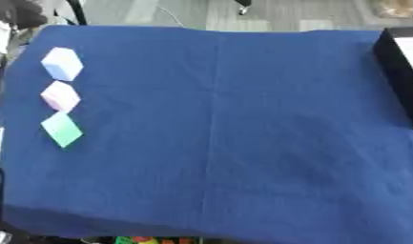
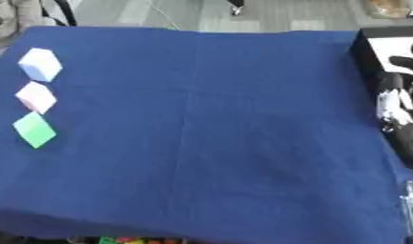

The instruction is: Pick up the objects with one hand, pass them to the other hand, and then place them into the box on the other side of the table.

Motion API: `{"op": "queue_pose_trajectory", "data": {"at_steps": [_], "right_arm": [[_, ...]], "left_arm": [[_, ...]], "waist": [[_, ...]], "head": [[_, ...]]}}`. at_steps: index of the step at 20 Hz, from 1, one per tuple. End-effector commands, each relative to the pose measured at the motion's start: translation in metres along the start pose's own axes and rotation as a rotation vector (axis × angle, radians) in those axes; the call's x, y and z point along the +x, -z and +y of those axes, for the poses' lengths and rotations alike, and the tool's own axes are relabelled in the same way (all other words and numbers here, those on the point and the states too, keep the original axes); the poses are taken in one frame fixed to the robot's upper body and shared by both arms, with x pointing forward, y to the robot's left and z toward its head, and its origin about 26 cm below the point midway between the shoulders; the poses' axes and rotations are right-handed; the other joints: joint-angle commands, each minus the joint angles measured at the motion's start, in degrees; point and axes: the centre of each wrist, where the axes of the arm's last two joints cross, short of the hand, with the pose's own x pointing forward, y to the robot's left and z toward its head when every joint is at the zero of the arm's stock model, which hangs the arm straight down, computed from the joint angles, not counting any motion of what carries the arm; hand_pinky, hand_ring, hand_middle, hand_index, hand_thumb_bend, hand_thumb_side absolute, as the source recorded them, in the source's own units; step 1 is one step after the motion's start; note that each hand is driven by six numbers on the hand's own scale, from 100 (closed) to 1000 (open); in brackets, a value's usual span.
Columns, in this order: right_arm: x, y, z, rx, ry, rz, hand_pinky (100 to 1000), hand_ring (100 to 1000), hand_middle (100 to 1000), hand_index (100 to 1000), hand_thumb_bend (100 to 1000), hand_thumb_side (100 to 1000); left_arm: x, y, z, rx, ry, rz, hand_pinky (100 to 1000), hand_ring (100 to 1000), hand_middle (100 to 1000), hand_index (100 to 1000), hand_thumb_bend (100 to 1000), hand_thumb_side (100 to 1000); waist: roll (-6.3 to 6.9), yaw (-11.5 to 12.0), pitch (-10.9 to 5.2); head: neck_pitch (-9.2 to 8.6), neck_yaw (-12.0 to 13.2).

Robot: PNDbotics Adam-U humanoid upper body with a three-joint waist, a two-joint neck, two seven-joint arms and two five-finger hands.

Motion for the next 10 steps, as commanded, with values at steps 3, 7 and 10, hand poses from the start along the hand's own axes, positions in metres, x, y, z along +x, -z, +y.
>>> {"op": "queue_pose_trajectory", "data": {"at_steps": [3, 7, 10], "right_arm": [[0.002, 0.003, -0.006, 0.016, -0.027, -0.020, 858, 730, 765, 929, 100, 583], [0.001, 0.002, -0.006, 0.029, -0.033, -0.014, 858, 730, 765, 929, 100, 584], [0.001, 0.002, -0.006, 0.034, -0.036, -0.015, 858, 729, 765, 929, 100, 584]], "left_arm": [[-0.003, 0.006, 0.030, -0.279, 0.420, 0.050, 790, 669, 646, 844, 240, 638], [-0.021, 0.010, 0.048, -0.490, 0.736, 0.134, 801, 699, 680, 866, 361, 601], [-0.038, 0.009, 0.059, -0.583, 0.901, 0.207, 803, 708, 690, 876, 414, 598]], "waist": [[0.61, -0.09, -1.23], [1.27, -0.28, -1.59], [1.46, -0.47, -1.73]], "head": [[-0.07, 0.63], [0.15, 0.96], [0.07, 1.17]]}}
